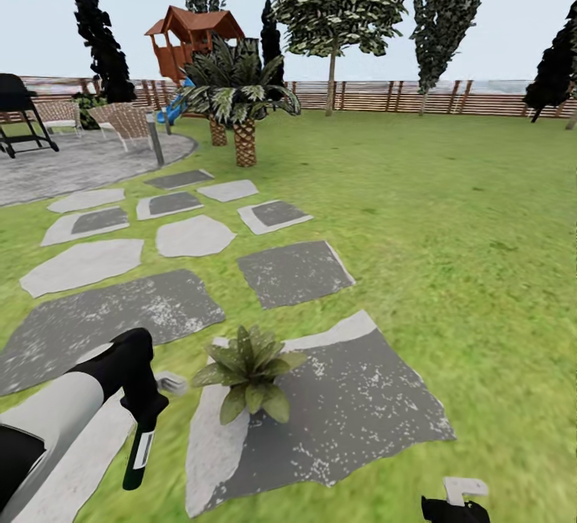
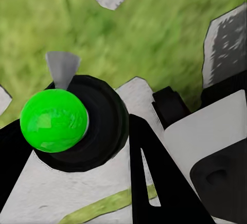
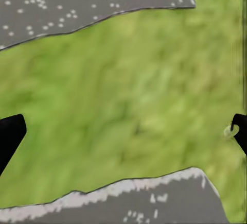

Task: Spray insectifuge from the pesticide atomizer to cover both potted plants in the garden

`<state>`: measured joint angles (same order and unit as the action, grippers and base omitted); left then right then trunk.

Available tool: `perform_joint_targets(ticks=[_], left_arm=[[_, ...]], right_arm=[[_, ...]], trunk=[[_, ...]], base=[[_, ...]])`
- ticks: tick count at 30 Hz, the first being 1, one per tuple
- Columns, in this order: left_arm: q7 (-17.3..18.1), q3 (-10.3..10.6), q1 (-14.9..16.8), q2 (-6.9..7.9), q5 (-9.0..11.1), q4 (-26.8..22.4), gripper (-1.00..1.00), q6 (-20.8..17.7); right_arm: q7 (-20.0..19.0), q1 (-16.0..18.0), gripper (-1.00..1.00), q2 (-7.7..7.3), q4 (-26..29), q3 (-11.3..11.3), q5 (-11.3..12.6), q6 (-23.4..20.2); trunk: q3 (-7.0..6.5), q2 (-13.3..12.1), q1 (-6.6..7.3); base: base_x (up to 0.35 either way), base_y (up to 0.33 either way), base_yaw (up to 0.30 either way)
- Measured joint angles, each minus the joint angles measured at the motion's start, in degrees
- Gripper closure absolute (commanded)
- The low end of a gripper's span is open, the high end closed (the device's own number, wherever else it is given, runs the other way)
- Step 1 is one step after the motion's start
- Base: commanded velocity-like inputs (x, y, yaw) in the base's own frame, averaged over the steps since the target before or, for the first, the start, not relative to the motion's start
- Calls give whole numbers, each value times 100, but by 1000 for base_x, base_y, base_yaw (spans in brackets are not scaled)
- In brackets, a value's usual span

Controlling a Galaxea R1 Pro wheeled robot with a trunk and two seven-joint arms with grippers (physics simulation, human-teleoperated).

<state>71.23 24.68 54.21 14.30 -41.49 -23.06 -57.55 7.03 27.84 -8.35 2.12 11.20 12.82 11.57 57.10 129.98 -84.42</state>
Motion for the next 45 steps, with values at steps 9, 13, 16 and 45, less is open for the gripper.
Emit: perform_joint_targets(ticks=[9,13,16,45], left_arm=[[-9,-6,-1,2,1,-4,100,0],[-9,-6,-1,2,2,-6,100,0],[-9,-6,-1,-5,2,-10,100,-1],[-433,-8,-502,-3,46,22,100,15]], right_arm=[[-10,4,-100,1,-2,8,-8,0],[-10,4,-100,1,-2,8,-9,6],[-10,4,-100,1,-2,8,-9,7],[-6,2,-100,9,2,11,-8,3]], trunk=[[0,0,-2],[0,0,-2],[0,0,-2],[0,0,-2]], base=[[45,-263,198],[1,-271,278],[20,-275,278],[108,-157,106]])
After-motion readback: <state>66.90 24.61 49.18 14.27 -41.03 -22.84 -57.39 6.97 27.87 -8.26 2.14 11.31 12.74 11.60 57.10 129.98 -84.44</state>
